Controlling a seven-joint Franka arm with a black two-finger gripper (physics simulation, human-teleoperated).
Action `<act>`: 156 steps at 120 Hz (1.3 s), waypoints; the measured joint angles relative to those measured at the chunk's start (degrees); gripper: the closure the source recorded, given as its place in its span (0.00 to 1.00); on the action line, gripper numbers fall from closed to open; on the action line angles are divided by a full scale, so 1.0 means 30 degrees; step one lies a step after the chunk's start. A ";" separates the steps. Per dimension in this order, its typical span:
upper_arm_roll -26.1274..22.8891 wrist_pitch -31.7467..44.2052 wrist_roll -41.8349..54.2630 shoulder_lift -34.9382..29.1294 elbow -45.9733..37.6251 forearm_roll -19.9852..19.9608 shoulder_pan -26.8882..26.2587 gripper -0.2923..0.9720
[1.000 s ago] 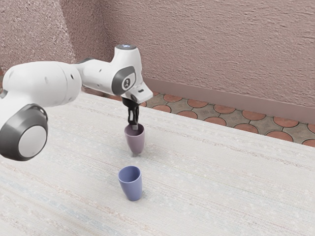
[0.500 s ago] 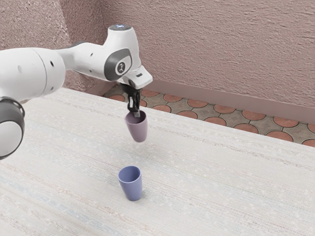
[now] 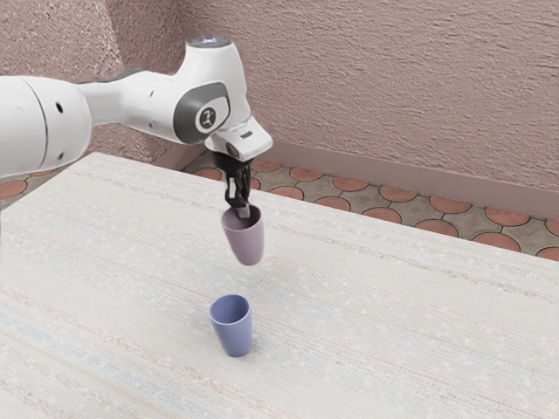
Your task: Place the left cup onto the right cup
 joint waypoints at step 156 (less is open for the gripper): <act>-0.0003 -0.0727 -0.3709 -0.3719 -0.4904 0.1838 -0.2475 0.85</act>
